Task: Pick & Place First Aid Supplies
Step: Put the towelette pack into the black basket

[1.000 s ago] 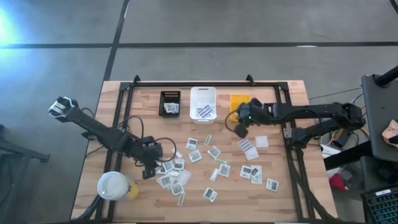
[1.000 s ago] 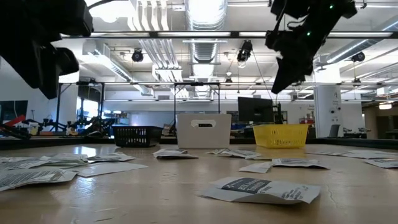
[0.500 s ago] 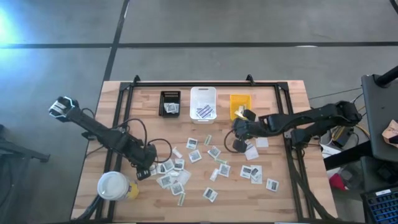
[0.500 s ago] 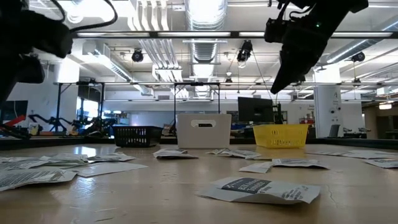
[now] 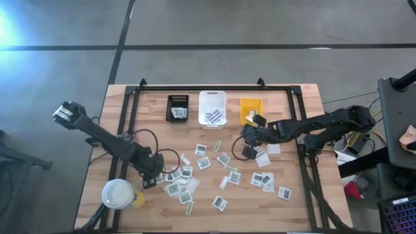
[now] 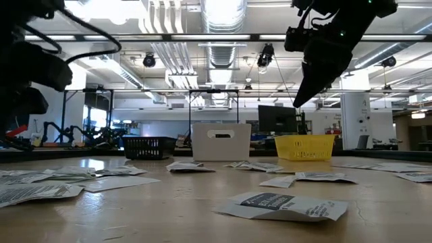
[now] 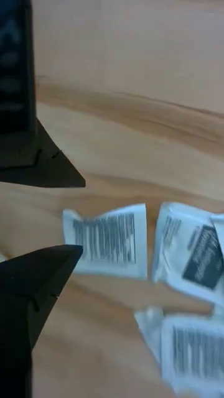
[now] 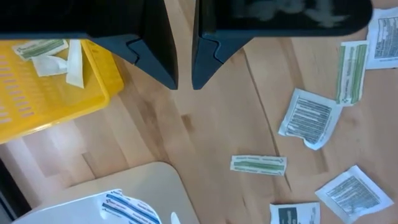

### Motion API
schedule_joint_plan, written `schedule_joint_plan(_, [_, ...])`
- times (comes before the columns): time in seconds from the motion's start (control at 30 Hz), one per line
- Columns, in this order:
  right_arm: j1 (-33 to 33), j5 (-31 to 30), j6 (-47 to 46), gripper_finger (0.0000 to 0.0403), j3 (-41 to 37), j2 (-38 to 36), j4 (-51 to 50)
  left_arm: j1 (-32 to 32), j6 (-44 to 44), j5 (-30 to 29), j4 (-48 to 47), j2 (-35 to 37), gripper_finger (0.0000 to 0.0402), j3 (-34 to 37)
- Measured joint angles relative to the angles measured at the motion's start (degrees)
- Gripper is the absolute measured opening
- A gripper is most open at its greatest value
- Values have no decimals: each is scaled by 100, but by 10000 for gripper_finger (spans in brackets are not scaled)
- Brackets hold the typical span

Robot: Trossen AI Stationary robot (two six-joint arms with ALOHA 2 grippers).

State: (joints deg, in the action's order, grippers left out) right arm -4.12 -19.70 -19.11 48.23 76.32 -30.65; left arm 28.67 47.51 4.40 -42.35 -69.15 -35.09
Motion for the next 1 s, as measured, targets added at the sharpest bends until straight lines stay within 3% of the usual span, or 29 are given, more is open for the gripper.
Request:
schedule_joint_plan(0.3, [0, 0, 2, 43, 0, 2, 3, -4, -508, 27, 128, -904, 147, -142])
schedule_joint_plan(0.67, [0, 2, 2, 43, 0, -1, 0, -2, -223, 17, 180, -1030, 144, -223])
schedule_joint_plan(1.0, [0, 2, 2, 43, 0, -3, 0, 0, -99, -89, 164, -1236, 63, -223])
